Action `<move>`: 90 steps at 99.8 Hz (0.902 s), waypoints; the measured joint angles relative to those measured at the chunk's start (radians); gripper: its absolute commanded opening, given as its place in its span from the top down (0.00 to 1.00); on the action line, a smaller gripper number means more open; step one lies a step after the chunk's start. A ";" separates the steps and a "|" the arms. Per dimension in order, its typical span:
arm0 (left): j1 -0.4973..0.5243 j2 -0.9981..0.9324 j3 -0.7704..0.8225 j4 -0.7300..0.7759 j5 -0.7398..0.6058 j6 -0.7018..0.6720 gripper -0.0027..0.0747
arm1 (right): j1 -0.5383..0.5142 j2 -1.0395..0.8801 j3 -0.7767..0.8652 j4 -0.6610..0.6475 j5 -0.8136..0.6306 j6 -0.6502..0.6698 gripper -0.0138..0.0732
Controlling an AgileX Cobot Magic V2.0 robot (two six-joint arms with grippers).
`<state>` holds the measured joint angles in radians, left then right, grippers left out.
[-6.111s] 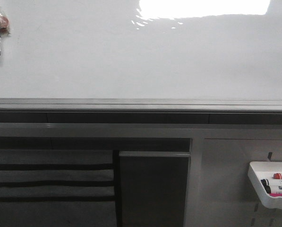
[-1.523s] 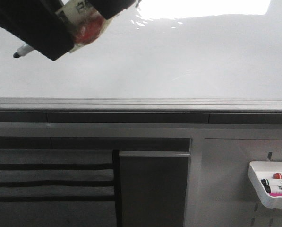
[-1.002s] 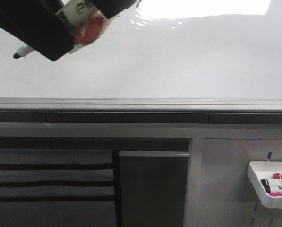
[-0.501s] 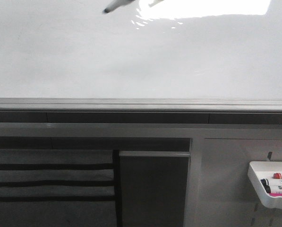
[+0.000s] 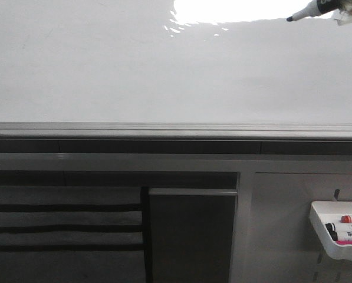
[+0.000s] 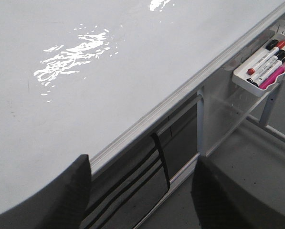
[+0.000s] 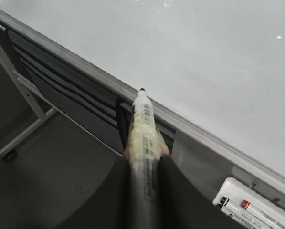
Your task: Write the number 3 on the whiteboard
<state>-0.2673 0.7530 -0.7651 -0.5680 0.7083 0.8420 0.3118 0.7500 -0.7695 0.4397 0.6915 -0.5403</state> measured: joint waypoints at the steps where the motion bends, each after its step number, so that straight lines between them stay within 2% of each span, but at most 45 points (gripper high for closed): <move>1: 0.000 0.000 0.000 0.000 0.000 0.000 0.41 | 0.000 0.000 0.000 0.000 -0.002 0.003 0.83; 40: 0.000 0.000 0.002 -0.004 0.004 -0.001 0.41 | 0.000 0.036 -0.030 0.032 -0.057 0.003 0.83; 72: 0.000 0.000 0.002 -0.004 0.004 -0.001 0.41 | 0.005 0.441 -0.355 0.034 0.122 0.003 0.83; 81: 0.000 0.000 0.002 -0.004 0.004 -0.001 0.41 | 0.044 0.534 -0.442 0.023 0.137 0.003 0.83; 90: 0.000 0.000 0.002 -0.004 0.004 -0.001 0.41 | 0.105 0.603 -0.512 -0.049 0.142 0.009 0.83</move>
<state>-0.2673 0.7530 -0.7630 -0.5719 0.7126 0.8406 0.4172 1.3527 -1.2812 0.3906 0.8332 -0.5317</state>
